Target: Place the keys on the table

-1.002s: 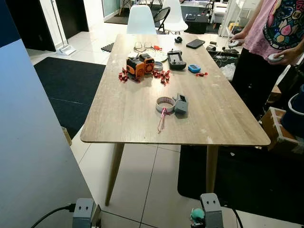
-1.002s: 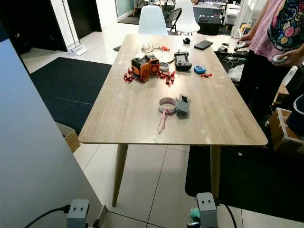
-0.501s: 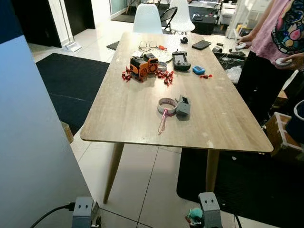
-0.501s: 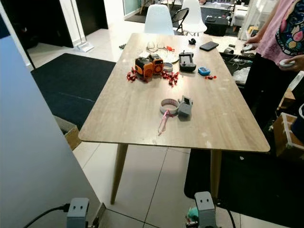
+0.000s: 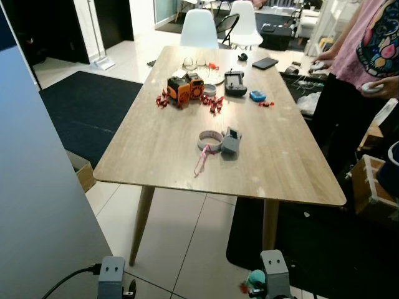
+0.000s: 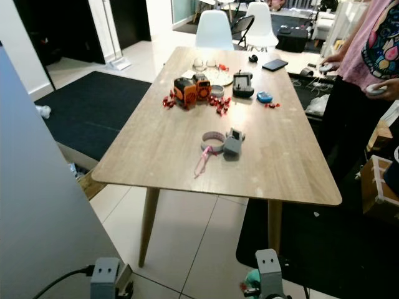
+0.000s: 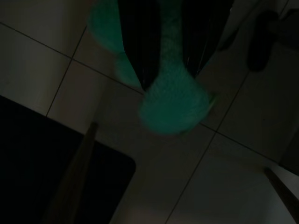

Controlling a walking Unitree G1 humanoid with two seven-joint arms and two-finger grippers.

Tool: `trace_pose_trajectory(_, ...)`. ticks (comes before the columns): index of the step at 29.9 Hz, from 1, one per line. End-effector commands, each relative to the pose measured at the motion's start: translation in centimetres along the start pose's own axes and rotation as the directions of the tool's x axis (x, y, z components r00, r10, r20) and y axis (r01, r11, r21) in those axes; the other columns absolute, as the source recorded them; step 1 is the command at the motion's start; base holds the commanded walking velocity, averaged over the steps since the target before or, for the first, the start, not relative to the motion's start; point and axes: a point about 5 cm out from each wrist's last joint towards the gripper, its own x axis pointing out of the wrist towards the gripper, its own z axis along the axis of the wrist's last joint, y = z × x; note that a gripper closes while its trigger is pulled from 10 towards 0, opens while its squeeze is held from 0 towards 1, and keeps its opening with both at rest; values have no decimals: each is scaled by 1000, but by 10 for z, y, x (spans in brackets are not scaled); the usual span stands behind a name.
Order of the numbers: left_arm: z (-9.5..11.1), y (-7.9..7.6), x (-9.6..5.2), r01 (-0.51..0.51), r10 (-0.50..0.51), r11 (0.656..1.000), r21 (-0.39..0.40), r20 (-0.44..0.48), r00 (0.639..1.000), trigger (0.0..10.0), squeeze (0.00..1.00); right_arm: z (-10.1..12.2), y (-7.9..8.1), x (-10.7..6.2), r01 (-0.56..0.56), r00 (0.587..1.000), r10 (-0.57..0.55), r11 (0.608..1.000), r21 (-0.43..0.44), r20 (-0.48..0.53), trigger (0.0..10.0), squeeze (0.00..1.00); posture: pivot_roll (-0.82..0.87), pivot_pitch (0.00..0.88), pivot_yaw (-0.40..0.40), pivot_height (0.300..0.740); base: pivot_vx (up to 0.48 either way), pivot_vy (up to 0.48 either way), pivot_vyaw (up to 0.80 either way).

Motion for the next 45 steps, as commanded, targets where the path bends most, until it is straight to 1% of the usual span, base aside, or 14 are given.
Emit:
trace_pose_trajectory(1,2,-2,0,12,-12,1000,3,15,1000,10000,0,-2,-4,-1,9,1000,-9,1000,-8,-11,10000,0,58,54,-24,740,0,-416,0)
trace_pose_trajectory(11,5,-3,1,14,-14,1000,7,32,999,10000,0,-3,-6,-1,12,1000,-13,1000,-9,-18,10000,0,59,51,-22,740,0,-402,0)
trace_pose_trajectory(14,5,-2,1,10,-10,1000,-2,32,999,10000,0,-3,-6,-1,13,1000,-13,1000,-9,-19,10000,0,60,49,-22,740,0,0,0)
trace_pose_trajectory(18,5,-3,1,27,-27,1000,13,24,999,10000,0,-4,-6,-2,13,1000,-13,1000,-9,-22,10000,0,63,44,-21,740,0,0,0)
trace_pose_trajectory(34,7,-5,2,43,-44,999,26,34,998,10000,0,-3,-8,-2,20,1000,-20,1000,-13,-11,10000,0,64,49,-19,740,0,0,0)
trace_pose_trajectory(36,8,-6,2,39,-40,999,27,41,998,10000,0,-1,-17,-3,69,998,-69,997,-23,8,10000,0,64,51,-20,740,0,0,0)
trace_pose_trajectory(37,8,-6,2,39,-40,999,27,41,998,10000,0,-1,-17,-3,69,998,-69,997,-23,8,10000,0,64,51,-20,740,0,0,0)
trace_pose_trajectory(38,8,-6,2,38,-39,999,28,43,998,10000,0,0,-21,-4,87,996,-87,996,-29,14,10000,0,64,51,-20,740,0,0,0)
trace_pose_trajectory(39,8,-6,2,37,-39,999,28,43,998,10000,0,0,-27,-5,121,993,-121,992,-35,16,10000,0,63,53,-21,740,0,0,0)
trace_pose_trajectory(40,8,-6,2,37,-39,999,28,43,998,10000,0,0,-27,-5,121,993,-121,992,-35,16,10000,0,63,53,-21,740,0,0,0)
trace_pose_trajectory(41,7,-6,2,36,-38,999,28,44,998,10000,0,0,-37,-7,175,985,-174,983,-51,22,10000,0,63,56,-22,740,0,0,0)
trace_pose_trajectory(43,6,-7,1,35,-36,999,28,41,999,10000,0,2,-66,-15,310,950,-309,950,-38,40,10000,0,60,56,-23,740,0,0,0)
trace_pose_trajectory(45,6,-7,1,35,-36,999,28,41,999,10000,0,2,-66,-15,310,950,-309,950,-38,40,10000,0,60,56,-23,740,0,0,0)
